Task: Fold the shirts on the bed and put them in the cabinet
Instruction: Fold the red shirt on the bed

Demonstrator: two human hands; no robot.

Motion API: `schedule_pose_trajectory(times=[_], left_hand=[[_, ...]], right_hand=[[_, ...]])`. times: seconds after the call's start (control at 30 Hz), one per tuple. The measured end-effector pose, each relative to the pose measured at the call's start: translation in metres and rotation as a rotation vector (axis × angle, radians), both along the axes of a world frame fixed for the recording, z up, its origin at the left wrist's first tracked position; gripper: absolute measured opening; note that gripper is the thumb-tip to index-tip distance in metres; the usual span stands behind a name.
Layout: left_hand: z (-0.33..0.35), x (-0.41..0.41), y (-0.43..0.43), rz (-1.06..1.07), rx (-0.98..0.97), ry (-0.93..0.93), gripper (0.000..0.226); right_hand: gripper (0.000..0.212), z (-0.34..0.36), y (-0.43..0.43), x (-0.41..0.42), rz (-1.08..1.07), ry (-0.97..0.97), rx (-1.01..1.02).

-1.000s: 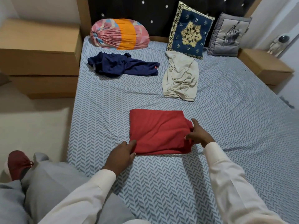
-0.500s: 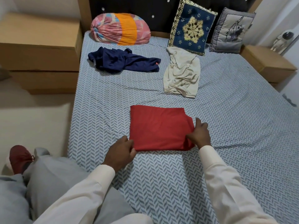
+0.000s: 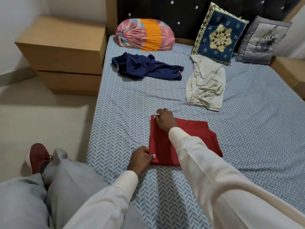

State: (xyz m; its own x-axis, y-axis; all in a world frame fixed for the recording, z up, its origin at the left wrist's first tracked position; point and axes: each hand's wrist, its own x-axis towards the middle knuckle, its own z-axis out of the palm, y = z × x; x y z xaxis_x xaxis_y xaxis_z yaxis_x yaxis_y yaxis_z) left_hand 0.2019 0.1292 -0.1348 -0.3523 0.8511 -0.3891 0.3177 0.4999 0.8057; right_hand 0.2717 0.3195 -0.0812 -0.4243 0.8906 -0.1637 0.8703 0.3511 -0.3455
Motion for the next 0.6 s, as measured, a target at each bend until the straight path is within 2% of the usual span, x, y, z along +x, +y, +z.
schedule_pose_trajectory(times=[0.1,0.17,0.27,0.4,0.47,0.53,0.6], left_hand=[[-0.003,-0.001,-0.001,-0.019,0.003,-0.016,0.024],[-0.005,-0.001,-0.002,-0.013,0.008,-0.010,0.025],[-0.004,-0.002,-0.001,-0.019,0.007,0.021,0.022],[-0.003,-0.003,0.000,-0.028,-0.021,0.041,0.016],[-0.004,-0.003,0.000,-0.031,-0.038,0.037,0.016],[-0.003,-0.003,0.001,-0.025,-0.042,0.035,0.017],[-0.002,-0.003,0.001,-0.022,-0.046,0.043,0.024]], right_hand=[[0.055,0.006,0.019,-0.018,-0.010,-0.280,0.000],[0.057,0.007,0.032,-0.028,-0.015,-0.354,-0.107],[0.042,-0.012,0.052,-0.025,-0.030,-0.266,-0.236],[0.042,-0.063,0.082,-0.011,-0.096,-0.034,-0.248],[0.044,-0.043,0.067,-0.013,-0.091,0.094,-0.269],[0.038,-0.022,0.059,-0.012,-0.027,0.095,-0.321],[0.028,-0.008,0.060,-0.009,0.069,-0.017,-0.383]])
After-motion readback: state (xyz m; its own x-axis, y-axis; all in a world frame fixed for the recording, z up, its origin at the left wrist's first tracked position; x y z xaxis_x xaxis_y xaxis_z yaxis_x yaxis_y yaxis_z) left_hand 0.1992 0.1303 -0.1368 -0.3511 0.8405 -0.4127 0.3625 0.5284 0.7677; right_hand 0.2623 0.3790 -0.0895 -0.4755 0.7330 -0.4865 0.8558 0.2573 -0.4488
